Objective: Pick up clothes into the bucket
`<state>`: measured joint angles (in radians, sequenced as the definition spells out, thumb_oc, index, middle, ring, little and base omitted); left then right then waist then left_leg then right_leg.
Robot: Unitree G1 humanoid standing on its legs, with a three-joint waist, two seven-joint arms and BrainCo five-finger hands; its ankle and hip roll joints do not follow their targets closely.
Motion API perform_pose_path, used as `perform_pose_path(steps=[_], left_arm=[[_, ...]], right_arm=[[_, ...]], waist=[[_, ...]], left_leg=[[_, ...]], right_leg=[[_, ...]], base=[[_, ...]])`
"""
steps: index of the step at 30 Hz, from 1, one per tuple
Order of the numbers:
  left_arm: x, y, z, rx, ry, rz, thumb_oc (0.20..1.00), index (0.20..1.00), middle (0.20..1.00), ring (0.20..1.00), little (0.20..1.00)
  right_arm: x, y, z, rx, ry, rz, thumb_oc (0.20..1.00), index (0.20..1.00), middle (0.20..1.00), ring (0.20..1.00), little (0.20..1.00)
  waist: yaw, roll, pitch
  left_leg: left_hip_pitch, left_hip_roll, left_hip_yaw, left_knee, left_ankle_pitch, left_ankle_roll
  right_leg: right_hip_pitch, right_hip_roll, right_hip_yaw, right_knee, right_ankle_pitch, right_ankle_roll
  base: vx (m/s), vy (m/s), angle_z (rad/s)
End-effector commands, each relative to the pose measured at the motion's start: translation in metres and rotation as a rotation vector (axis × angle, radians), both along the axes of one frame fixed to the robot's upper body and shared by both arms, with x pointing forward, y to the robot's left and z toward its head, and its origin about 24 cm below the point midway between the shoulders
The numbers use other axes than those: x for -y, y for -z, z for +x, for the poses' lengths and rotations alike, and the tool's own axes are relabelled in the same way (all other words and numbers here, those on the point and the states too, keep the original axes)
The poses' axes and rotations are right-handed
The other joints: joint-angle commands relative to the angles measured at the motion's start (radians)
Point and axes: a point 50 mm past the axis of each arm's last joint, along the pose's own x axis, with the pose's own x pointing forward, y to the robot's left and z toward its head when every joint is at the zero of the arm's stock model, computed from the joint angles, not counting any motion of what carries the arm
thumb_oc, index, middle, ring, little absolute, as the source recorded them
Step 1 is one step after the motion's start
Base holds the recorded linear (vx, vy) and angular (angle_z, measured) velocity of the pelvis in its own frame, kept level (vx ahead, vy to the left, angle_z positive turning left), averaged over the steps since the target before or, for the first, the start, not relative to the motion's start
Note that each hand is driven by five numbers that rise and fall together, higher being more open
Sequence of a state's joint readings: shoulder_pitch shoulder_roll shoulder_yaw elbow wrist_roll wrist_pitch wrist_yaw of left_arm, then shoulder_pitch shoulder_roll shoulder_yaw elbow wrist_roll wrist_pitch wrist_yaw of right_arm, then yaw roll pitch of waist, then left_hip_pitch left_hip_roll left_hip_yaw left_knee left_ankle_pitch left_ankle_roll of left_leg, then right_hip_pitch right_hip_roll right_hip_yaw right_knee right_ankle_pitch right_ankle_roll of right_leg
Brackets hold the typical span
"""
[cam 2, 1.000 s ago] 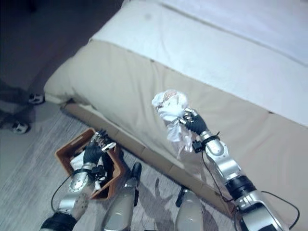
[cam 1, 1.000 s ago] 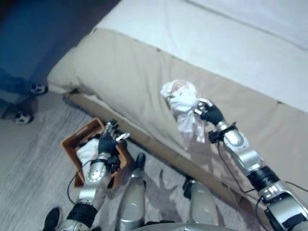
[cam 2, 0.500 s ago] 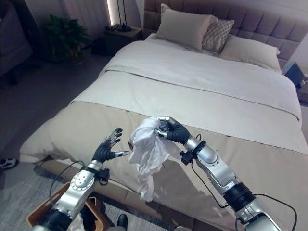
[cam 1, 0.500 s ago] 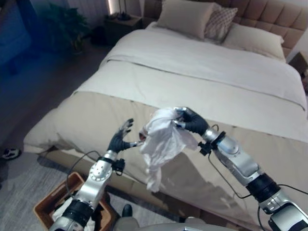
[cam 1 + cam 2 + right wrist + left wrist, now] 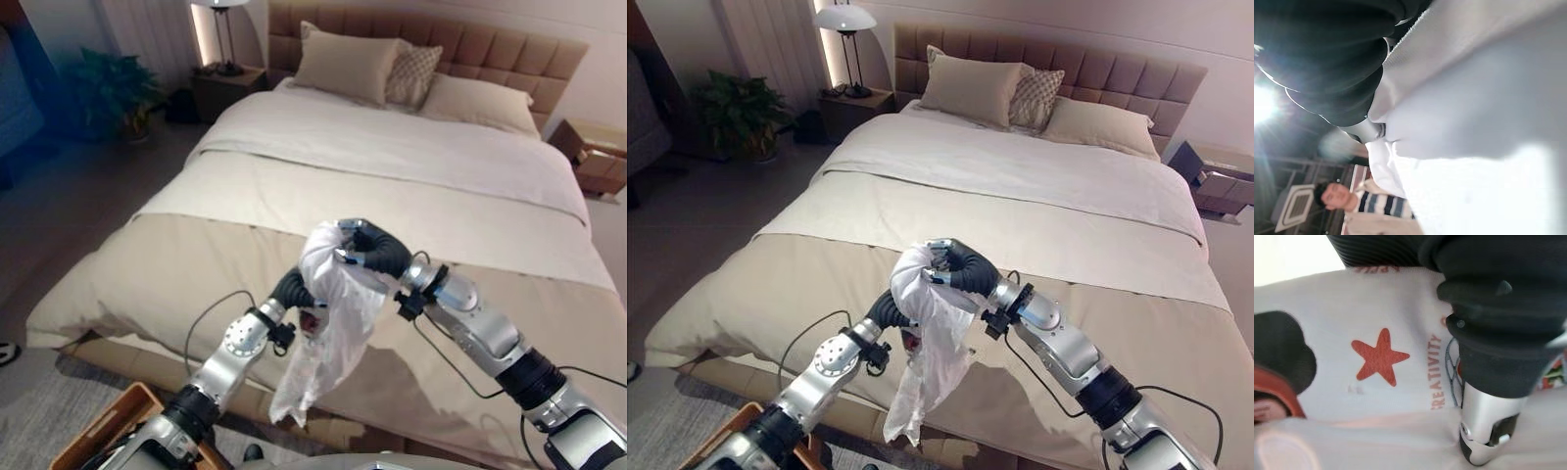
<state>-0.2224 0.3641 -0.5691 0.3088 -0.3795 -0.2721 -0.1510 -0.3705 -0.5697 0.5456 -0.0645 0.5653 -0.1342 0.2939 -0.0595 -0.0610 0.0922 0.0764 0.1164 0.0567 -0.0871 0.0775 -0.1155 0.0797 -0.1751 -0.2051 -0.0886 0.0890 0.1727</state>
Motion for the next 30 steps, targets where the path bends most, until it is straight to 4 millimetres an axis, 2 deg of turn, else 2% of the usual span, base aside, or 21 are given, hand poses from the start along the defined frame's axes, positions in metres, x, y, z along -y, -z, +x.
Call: perform_pose_path(steps=[1,2,3,4,12,14,15,16,17,18,19,20,22,25,28,29,30], left_arm=[[0.019,-0.009,0.013,-0.035,0.132,-0.07,0.586,0.586,0.586,0.586,0.586],[0.019,-0.005,0.012,-0.057,0.139,-0.075,0.297,0.297,0.297,0.297,0.297],[0.019,-0.005,0.012,-0.057,0.139,-0.075,0.2,0.2,0.2,0.2,0.2],[0.017,0.002,0.008,-0.105,0.143,-0.1,0.2,0.2,0.2,0.2,0.2],[0.0,0.014,0.003,-0.149,0.019,-0.165,0.2,0.2,0.2,0.2,0.2],[-0.017,0.016,0.0,-0.163,-0.063,-0.22,0.2,0.2,0.2,0.2,0.2],[-0.017,0.016,0.0,-0.163,-0.063,-0.22,0.2,0.2,0.2,0.2,0.2],[-0.038,0.019,-0.01,-0.176,-0.129,-0.25,0.2,0.2,0.2,0.2,0.2],[-0.038,0.019,-0.01,-0.176,-0.129,-0.25,0.2,0.2,0.2,0.2,0.2],[-0.058,0.021,-0.017,-0.17,-0.196,-0.26,0.2,0.2,0.2,0.2,0.2],[-0.066,0.022,-0.021,-0.17,-0.218,-0.262,0.2,0.2,0.2,0.2,0.2],[-0.066,0.022,-0.021,-0.17,-0.218,-0.262,0.2,0.2,0.2,0.2,0.2],[-0.089,0.018,-0.031,-0.136,-0.296,-0.27,0.2,0.2,0.2,0.2,0.2],[-0.113,0.009,-0.038,-0.083,-0.388,-0.285,0.2,0.2,0.2,0.2,0.2],[-0.124,0.005,-0.042,-0.056,-0.437,-0.288,0.2,0.2,0.2,0.2,0.2],[-0.134,0.0,-0.044,-0.017,-0.496,-0.281,0.2,0.2,0.2,0.2,0.2],[-0.134,0.0,-0.045,-0.017,-0.497,-0.281,0.2,0.2,0.2,0.2,0.2]], right_arm=[[-0.025,-0.05,-0.001,0.154,-0.124,0.156,0.2,0.2,0.2,0.2,0.2],[-0.025,-0.049,-0.001,0.154,-0.124,0.156,0.2,0.2,0.2,0.2,0.2],[-0.025,-0.049,-0.001,0.154,-0.124,0.156,0.2,0.2,0.2,0.2,0.2],[-0.025,-0.049,-0.001,0.15,-0.124,0.158,0.2,0.2,0.2,0.2,0.2],[-0.017,-0.048,-0.001,0.157,-0.073,0.182,0.2,0.2,0.2,0.2,0.2],[-0.007,-0.043,-0.001,0.142,-0.016,0.211,0.2,0.2,0.2,0.2,0.2],[-0.007,-0.042,-0.001,0.141,-0.016,0.211,0.2,0.2,0.2,0.2,0.2],[0.004,-0.037,-0.002,0.13,0.032,0.222,0.2,0.2,0.2,0.2,0.2],[0.004,-0.037,-0.002,0.13,0.032,0.222,0.266,0.266,0.266,0.266,0.266],[0.017,-0.03,-0.002,0.11,0.097,0.239,0.523,0.523,0.523,0.523,0.523],[0.02,-0.027,-0.004,0.102,0.112,0.245,1.0,1.0,1.0,1.0,1.0],[0.02,-0.027,-0.004,0.102,0.112,0.245,1.0,1.0,1.0,1.0,1.0],[0.034,-0.018,-0.007,0.081,0.176,0.259,1.0,1.0,1.0,1.0,1.0],[0.049,-0.01,-0.009,0.064,0.257,0.268,1.0,1.0,1.0,1.0,1.0],[0.055,0.0,-0.01,0.034,0.306,0.274,1.0,1.0,1.0,1.0,1.0],[0.065,0.009,-0.01,0.018,0.381,0.254,1.0,1.0,1.0,1.0,1.0],[0.065,0.009,-0.01,0.018,0.381,0.254,1.0,1.0,1.0,1.0,1.0]], waist=[[-0.007,-0.038,-0.016],[-0.008,-0.038,-0.017],[-0.008,-0.038,-0.018],[-0.009,-0.039,-0.019],[0.003,-0.04,-0.021],[0.014,-0.041,-0.021],[0.013,-0.041,-0.022],[0.024,-0.041,-0.02],[0.024,-0.042,-0.02],[0.035,-0.04,-0.019],[0.038,-0.04,-0.02],[0.038,-0.04,-0.02],[0.052,-0.039,-0.021],[0.063,-0.037,-0.024],[0.068,-0.036,-0.025],[0.071,-0.035,-0.027],[0.071,-0.035,-0.027]], left_leg=[[-0.001,0.01,0.039,0.093,-0.089,0.005],[0.001,0.01,0.041,0.092,-0.091,0.005],[0.001,0.01,0.041,0.092,-0.091,0.005],[0.004,0.009,0.043,0.092,-0.092,0.005],[-0.002,0.006,0.032,0.099,-0.092,0.006],[-0.004,0.005,0.026,0.101,-0.092,0.007],[-0.004,0.005,0.025,0.101,-0.092,0.007],[-0.007,0.006,0.019,0.104,-0.092,0.007],[-0.007,0.006,0.019,0.104,-0.092,0.007],[-0.01,0.005,0.015,0.104,-0.09,0.007],[-0.011,0.005,0.011,0.106,-0.09,0.006],[-0.011,0.005,0.011,0.106,-0.09,0.006],[-0.015,0.004,0.002,0.107,-0.089,0.006],[-0.017,0.004,-0.007,0.107,-0.086,0.005],[-0.02,0.006,-0.013,0.111,-0.086,0.003],[-0.023,0.006,-0.02,0.117,-0.086,0.001],[-0.023,0.007,-0.02,0.117,-0.087,0.001]], right_leg=[[0.0,-0.064,-0.012,0.039,0.013,0.064],[-0.001,-0.065,-0.011,0.04,0.013,0.064],[-0.001,-0.065,-0.011,0.04,0.012,0.065],[0.001,-0.066,-0.009,0.039,0.013,0.065],[0.008,-0.067,-0.015,0.04,0.007,0.062],[0.013,-0.067,-0.022,0.039,0.006,0.06],[0.013,-0.067,-0.022,0.039,0.006,0.06],[0.017,-0.068,-0.03,0.038,0.005,0.06],[0.017,-0.068,-0.03,0.038,0.005,0.06],[0.021,-0.068,-0.038,0.037,0.003,0.061],[0.024,-0.068,-0.042,0.037,0.002,0.061],[0.024,-0.068,-0.042,0.037,0.002,0.061],[0.029,-0.068,-0.052,0.035,-0.001,0.06],[0.035,-0.068,-0.063,0.033,-0.003,0.058],[0.041,-0.068,-0.068,0.032,-0.004,0.056],[0.045,-0.065,-0.075,0.031,-0.006,0.054],[0.045,-0.065,-0.076,0.031,-0.007,0.054]], base=[[0.01,0.007,-0.06],[0.01,0.007,-0.1],[0.02,0.006,-0.11],[0.01,0.001,-0.07],[0.0,-0.002,-0.03],[0.0,0.0,0.0],[0.0,0.0,0.0],[0.0,-0.011,0.05],[0.0,-0.022,0.06],[0.0,-0.012,0.11],[0.0,-0.012,0.11],[0.0,-0.006,0.15],[0.0,-0.018,0.09],[0.0,-0.01,0.04],[0.0,-0.013,0.07],[-0.02,-0.017,0.17],[-0.02,-0.024,0.22]])
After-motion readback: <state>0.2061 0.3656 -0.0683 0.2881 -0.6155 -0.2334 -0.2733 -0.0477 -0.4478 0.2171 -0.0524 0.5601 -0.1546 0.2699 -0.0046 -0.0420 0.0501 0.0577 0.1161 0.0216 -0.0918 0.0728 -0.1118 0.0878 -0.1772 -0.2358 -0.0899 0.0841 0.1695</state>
